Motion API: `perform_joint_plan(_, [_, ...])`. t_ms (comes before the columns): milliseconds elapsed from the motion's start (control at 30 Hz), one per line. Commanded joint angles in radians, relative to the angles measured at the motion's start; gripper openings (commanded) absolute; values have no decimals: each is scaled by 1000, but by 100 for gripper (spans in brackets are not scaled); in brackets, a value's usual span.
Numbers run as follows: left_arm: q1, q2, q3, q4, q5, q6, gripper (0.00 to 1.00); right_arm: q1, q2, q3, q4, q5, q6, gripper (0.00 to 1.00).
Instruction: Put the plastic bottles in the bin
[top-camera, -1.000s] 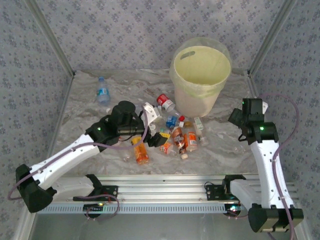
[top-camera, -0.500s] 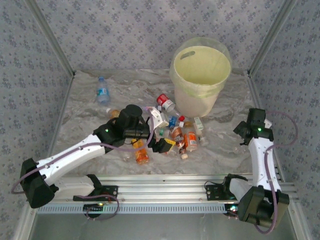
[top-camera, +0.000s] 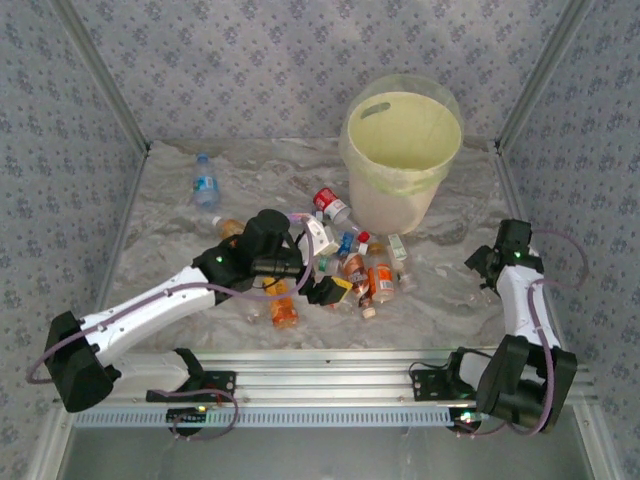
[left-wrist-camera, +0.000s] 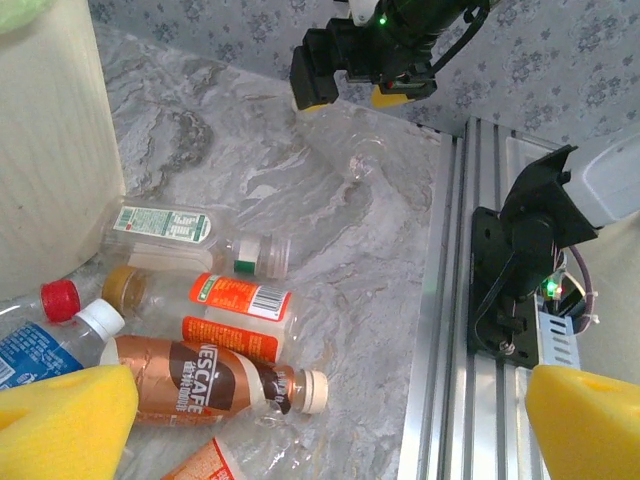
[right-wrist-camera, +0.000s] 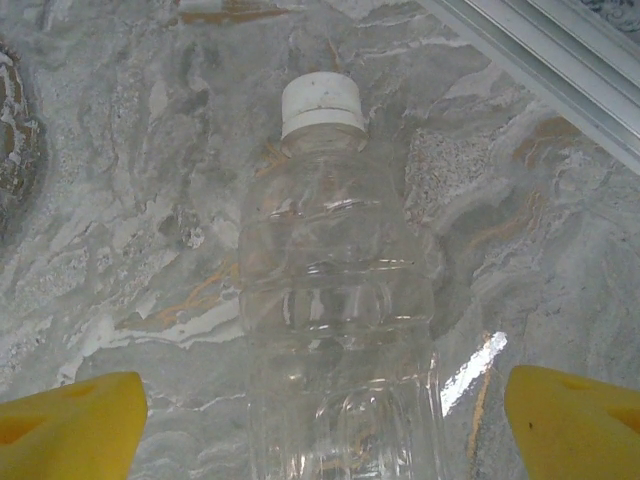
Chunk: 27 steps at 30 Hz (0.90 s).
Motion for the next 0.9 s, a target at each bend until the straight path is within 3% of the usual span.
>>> perform_joint_plan(0, [-8, 10, -2, 18, 4, -1, 100, -32, 24, -12, 50, -63, -12, 94])
perform_joint_plan(867, [-8, 55, 24, -18, -7, 7, 100, -80, 137, -24, 98, -103, -40, 92])
